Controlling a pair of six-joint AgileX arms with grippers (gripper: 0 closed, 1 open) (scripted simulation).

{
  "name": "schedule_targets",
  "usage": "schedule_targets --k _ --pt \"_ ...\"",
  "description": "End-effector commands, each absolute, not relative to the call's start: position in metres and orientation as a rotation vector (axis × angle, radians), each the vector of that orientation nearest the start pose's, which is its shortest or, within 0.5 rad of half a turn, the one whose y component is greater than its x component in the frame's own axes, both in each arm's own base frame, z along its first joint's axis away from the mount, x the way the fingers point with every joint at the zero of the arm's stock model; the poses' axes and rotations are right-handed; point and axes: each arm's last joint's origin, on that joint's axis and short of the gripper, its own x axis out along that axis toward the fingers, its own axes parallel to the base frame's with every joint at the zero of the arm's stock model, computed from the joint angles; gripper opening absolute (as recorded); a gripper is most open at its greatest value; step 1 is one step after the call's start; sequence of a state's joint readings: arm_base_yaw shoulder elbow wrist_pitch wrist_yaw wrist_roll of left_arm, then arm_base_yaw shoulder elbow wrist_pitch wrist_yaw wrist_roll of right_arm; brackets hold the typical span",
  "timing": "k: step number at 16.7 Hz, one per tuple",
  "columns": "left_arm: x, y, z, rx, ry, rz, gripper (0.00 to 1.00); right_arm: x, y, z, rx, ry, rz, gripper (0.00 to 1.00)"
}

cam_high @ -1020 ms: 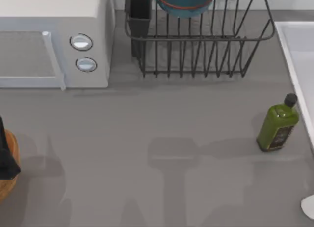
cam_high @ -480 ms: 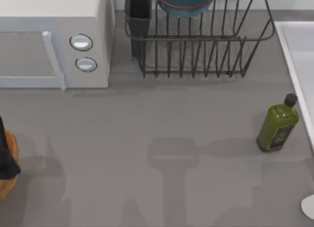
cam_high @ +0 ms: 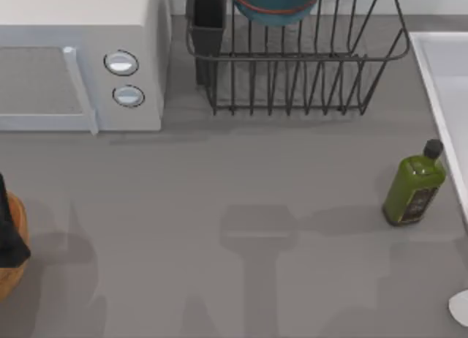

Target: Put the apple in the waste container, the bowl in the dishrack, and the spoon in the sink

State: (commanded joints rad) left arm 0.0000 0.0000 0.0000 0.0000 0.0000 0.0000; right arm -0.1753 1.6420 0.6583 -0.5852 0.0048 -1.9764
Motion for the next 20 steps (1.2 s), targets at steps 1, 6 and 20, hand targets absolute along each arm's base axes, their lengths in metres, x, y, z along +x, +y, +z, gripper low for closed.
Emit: schedule_targets --k 1,6,20 --pt "0.106 -0.001 0.160 0.000 0.000 0.000 1.00 0.227 -0.040 0.093 -1.382 1.094 1.375 0.32" --pt "0.106 -0.001 0.160 0.000 0.000 0.000 1.00 0.227 -0.040 0.093 -1.382 1.094 1.375 0.00" --pt "0.106 -0.001 0.160 0.000 0.000 0.000 1.00 0.233 -0.040 0.151 -1.387 1.133 1.342 0.00"
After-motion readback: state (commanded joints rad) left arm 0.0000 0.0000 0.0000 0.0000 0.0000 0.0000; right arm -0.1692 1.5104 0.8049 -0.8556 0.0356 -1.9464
